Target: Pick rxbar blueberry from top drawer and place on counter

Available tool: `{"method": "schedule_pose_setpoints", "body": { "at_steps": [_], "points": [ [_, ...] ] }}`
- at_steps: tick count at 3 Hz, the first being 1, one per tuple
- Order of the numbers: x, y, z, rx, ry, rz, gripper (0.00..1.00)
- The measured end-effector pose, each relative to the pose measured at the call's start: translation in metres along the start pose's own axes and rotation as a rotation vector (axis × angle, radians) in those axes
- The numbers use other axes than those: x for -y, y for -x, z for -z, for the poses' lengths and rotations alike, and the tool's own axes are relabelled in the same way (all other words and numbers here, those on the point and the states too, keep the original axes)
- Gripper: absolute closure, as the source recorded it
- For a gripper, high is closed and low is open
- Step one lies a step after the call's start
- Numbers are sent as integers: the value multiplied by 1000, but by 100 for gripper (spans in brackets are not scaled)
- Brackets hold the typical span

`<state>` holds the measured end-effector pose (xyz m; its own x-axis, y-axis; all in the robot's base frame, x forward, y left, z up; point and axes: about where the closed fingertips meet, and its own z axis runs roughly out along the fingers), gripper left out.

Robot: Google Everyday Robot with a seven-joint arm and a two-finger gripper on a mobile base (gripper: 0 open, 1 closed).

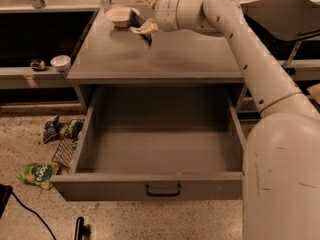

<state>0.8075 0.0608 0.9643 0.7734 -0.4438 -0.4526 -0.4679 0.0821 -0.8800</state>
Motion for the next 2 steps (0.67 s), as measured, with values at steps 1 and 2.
{"method": "schedule_pose_setpoints", "body": {
  "at_steps": [1, 2],
  "points": [
    [-1, -1, -2, 3, 6, -11, 0],
    [-1, -1, -3, 7, 12, -16, 0]
  ]
}}
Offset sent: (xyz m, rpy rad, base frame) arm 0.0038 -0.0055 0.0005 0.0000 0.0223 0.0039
